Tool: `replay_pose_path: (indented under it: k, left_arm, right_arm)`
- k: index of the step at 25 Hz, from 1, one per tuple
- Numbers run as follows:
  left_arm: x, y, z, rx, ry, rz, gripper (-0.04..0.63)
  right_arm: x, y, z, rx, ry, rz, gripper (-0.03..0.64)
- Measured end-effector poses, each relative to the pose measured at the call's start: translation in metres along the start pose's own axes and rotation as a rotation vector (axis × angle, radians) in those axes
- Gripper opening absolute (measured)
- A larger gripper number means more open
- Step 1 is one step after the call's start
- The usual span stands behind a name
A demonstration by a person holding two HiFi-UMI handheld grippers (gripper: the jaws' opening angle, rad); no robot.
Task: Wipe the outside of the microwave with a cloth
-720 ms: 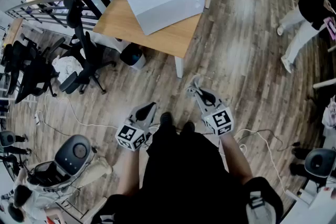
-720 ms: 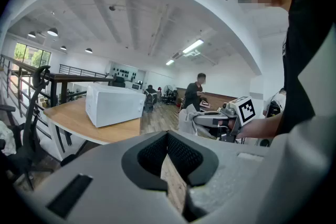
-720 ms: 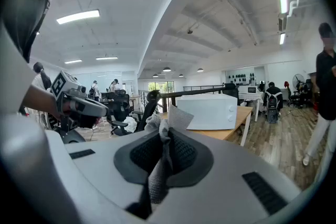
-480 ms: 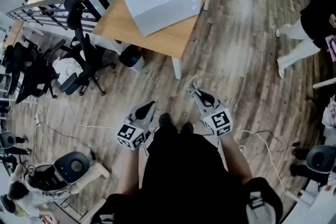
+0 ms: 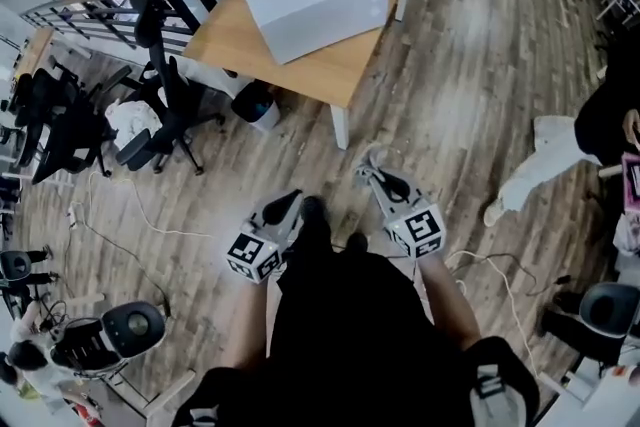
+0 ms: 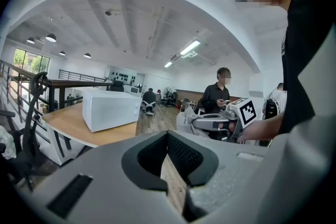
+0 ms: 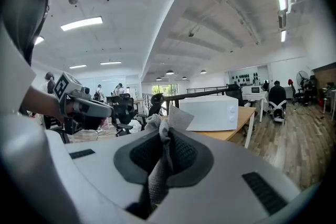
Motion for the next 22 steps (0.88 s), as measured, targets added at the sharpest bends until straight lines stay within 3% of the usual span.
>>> replay_pose_path:
  k: [12,22]
  left_arm:
    - [-0.002,0.0,-0.033,0.002,0.003,0.005,0.0]
    - [-0.018,0.012,-0.099,0.032,0.016,-0.023,0.0]
  right_arm:
    - [-0.023,-0.007,0.002,0.011,0.047,-0.026,0.021]
    - [-0.07,-0.02,0.028,-0.003,0.115,-0.044,0.021]
Point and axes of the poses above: the fingertips, and each gripper's own axes: x backward along the fingers, z to its right, y out of its underside, the point moved 7 cm from there along x, backward along the fingers, and after that the axes turned 14 degrees about -x, right-handed, at the moved point
